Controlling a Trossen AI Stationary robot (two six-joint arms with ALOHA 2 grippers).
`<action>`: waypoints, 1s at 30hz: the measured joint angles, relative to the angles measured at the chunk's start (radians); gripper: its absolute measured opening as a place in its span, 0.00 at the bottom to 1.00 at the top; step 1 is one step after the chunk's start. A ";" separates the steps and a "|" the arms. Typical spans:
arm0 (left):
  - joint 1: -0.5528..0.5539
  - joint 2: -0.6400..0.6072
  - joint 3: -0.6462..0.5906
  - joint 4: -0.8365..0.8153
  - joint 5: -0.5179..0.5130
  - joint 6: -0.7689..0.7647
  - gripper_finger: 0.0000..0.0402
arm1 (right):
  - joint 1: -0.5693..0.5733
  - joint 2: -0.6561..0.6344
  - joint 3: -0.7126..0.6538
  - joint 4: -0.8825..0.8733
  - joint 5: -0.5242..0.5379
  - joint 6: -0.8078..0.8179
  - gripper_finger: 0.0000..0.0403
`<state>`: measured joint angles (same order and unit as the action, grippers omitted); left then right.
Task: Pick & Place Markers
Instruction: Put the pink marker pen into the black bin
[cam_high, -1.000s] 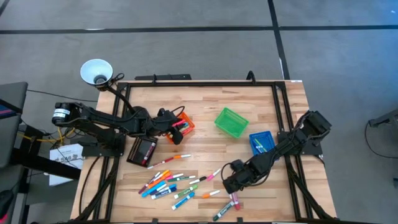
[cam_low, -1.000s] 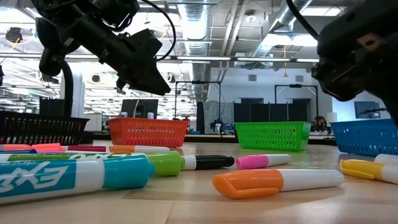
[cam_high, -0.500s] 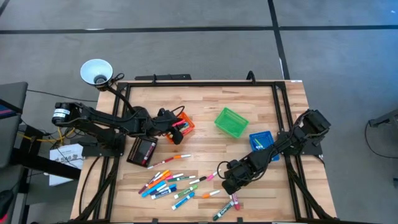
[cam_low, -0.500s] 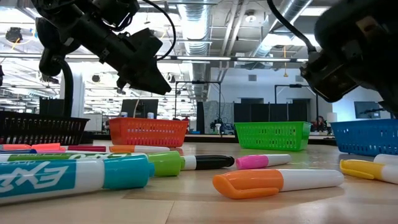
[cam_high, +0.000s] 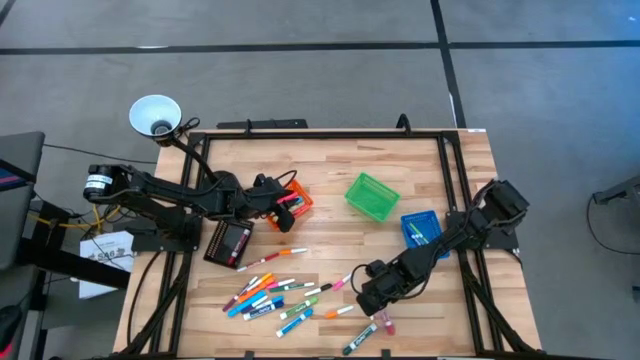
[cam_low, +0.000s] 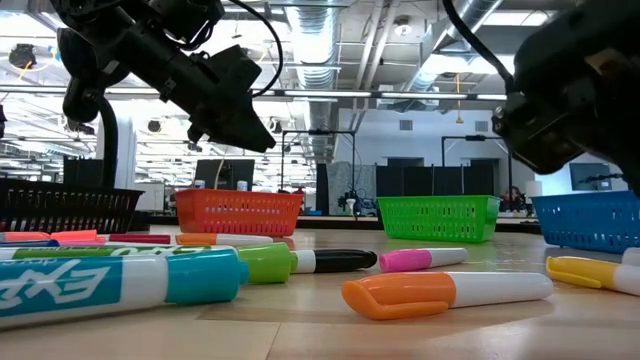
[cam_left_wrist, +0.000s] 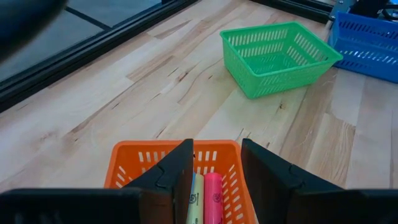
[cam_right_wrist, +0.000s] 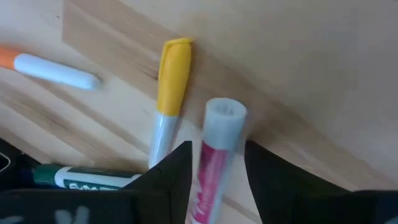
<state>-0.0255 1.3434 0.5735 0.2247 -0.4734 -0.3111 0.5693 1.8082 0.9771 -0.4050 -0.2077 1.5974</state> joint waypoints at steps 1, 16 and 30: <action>0.000 0.000 0.000 0.001 0.000 0.000 0.33 | 0.000 0.005 0.000 -0.001 -0.002 0.002 0.34; 0.000 0.000 0.000 0.001 0.000 0.000 0.33 | -0.005 0.006 -0.002 -0.113 0.081 -0.100 0.18; -0.076 0.000 0.000 0.161 0.183 0.123 0.33 | -0.073 -0.071 0.244 -0.446 0.425 -0.415 0.17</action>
<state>-0.1015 1.3437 0.5735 0.3860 -0.2901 -0.1882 0.4967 1.7376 1.2210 -0.8513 0.2173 1.1824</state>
